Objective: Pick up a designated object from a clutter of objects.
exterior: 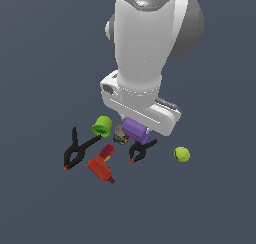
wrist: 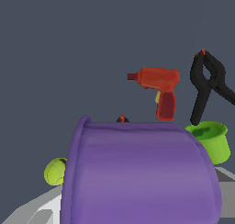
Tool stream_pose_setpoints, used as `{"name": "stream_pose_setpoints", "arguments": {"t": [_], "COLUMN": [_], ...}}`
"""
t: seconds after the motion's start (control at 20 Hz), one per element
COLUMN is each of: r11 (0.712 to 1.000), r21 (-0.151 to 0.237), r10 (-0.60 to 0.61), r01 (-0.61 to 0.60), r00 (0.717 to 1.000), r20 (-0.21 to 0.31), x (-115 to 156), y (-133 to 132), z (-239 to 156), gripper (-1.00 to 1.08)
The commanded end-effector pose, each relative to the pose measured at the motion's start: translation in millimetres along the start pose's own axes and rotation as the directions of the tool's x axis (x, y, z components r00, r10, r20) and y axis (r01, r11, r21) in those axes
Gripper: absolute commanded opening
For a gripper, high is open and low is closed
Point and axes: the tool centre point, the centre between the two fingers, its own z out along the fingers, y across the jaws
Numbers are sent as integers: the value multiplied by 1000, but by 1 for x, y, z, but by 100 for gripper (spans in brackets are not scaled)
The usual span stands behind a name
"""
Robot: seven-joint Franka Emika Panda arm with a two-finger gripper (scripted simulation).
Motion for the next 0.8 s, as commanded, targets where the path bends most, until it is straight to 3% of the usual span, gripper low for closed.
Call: {"name": "stream_pose_setpoints", "arguments": {"t": [0.0, 0.4, 0.75], "r11": [1000, 1000, 1000], "r21": [1, 0, 0], "r10": [-1, -2, -3], "r01": [1, 2, 3], "r00": [1000, 1000, 1000], "r20": [-1, -1, -1], "x": [7, 31, 46], "y": [13, 52, 72], "z": [-28, -109, -154], "gripper": [-100, -100, -100]}}
